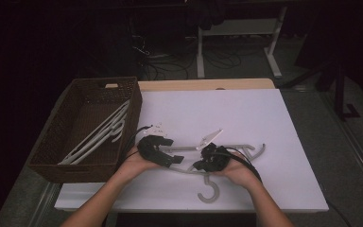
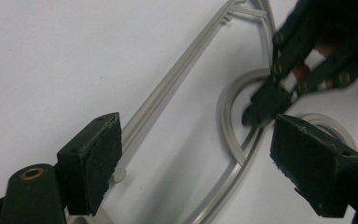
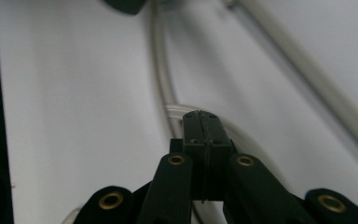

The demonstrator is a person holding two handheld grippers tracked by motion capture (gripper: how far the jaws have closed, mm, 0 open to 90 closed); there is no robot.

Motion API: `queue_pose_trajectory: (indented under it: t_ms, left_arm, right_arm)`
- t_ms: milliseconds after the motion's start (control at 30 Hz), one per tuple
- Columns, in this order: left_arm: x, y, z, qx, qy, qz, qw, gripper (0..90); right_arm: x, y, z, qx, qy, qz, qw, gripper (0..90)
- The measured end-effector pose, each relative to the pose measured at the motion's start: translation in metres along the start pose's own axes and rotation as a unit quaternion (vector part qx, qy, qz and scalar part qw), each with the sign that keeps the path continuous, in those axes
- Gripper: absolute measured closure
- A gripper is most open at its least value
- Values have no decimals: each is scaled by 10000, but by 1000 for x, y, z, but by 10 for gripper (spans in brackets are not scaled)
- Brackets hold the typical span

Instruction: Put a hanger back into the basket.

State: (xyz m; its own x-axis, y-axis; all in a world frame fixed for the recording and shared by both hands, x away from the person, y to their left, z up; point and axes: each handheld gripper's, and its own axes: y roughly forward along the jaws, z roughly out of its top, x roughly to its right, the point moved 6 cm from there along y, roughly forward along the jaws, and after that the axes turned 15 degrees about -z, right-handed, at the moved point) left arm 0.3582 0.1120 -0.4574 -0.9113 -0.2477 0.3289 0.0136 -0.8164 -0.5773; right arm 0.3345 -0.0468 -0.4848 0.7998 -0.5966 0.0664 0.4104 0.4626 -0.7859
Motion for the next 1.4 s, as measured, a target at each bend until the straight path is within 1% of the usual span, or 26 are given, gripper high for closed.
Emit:
queue_pose_trajectory:
  t_ms: [67,133,233,300,400,467,533,567,633,667,700,767,833,900,1000,1333,1400]
  left_arm:
    - [0,0,0,13,5,-16,10000,170]
    - [0,0,0,15,2,-24,10000,171]
    - [1,0,0,18,-4,-36,10000,171]
    - [1,0,0,19,-4,-29,10000,171]
    - [1,-1,0,36,-11,-30,10000,171]
    - [1,-1,0,23,-15,-31,10000,170]
    - [1,0,0,26,-23,-33,10000,170]
    - [1,0,-1,20,-20,-29,10000,171]
    - [0,0,-1,18,-24,-34,10000,170]
    - [0,0,-1,16,-24,-31,10000,171]
    - [0,0,-1,16,-24,-32,10000,171]
    - [1,0,-1,19,-21,-34,10000,170]
    - [1,0,-1,7,-18,-37,10000,170]
    - [0,1,-1,4,-19,-37,10000,170]
    - [1,1,-1,-5,-19,-50,10000,171]
    - [1,2,-2,-47,-9,-72,10000,170]
    - [1,2,-2,-55,-2,-79,10000,170]
  right_arm:
    - [10,-9,1,43,192,-203,9996,895]
    - [23,-18,-2,77,346,-424,9985,896]
    - [44,-32,-11,75,584,-750,9955,895]
    - [59,-40,-18,57,769,-951,9925,895]
    - [81,-50,-31,-56,974,-1356,9860,895]
    - [94,-55,-42,-119,1131,-1558,9812,895]
    - [106,-58,-50,-128,1322,-1777,9751,895]
    - [110,-59,-53,-94,1420,-1835,9727,895]
    - [119,-59,-59,-112,1582,-1965,9676,895]
    - [122,-58,-61,-131,1651,-1991,9659,895]
    - [124,-56,-63,-157,1664,-2007,9653,895]
    - [129,-52,-67,-270,1689,-2131,9619,895]
    - [131,-48,-70,-311,1740,-2155,9604,895]
    - [133,-45,-72,-355,1750,-2166,9598,895]
    - [135,-42,-73,-351,1772,-2200,9586,895]
    - [136,-36,-74,-458,1789,-2154,9589,895]
    - [136,-34,-75,-517,1793,-2135,9590,896]
